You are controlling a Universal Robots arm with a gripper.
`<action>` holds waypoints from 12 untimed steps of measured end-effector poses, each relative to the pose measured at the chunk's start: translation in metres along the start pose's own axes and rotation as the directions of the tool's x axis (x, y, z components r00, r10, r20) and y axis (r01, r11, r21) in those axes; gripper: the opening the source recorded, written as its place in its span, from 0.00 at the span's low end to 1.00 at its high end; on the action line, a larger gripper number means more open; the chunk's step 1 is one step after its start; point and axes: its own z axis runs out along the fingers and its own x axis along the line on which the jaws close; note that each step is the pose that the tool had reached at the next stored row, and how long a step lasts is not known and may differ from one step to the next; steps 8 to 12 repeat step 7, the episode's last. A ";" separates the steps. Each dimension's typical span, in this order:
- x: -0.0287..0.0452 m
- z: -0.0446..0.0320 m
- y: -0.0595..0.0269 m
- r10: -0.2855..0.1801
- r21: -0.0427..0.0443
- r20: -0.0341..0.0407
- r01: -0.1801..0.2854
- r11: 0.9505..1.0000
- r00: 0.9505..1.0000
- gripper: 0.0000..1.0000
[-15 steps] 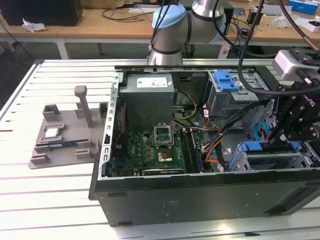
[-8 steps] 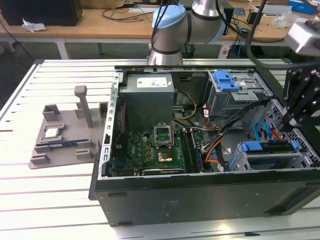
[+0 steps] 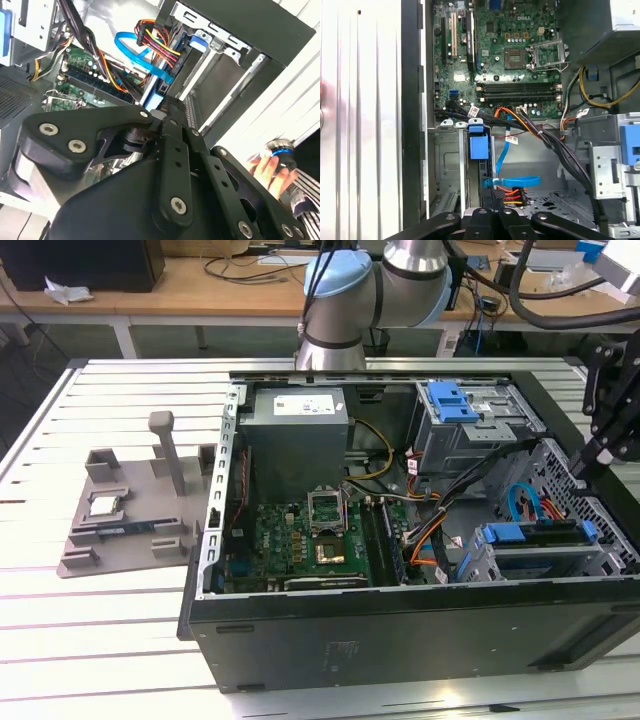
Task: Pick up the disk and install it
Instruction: 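Insert the second disk wire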
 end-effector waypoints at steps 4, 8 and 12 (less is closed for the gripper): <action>-0.0001 -0.0002 0.0000 0.000 0.000 0.000 0.000 1.000 1.000 0.11; -0.0001 -0.0004 0.0000 0.000 0.000 0.000 0.000 1.000 1.000 0.11; -0.0001 -0.0004 0.0000 0.000 0.000 0.000 0.000 1.000 1.000 0.11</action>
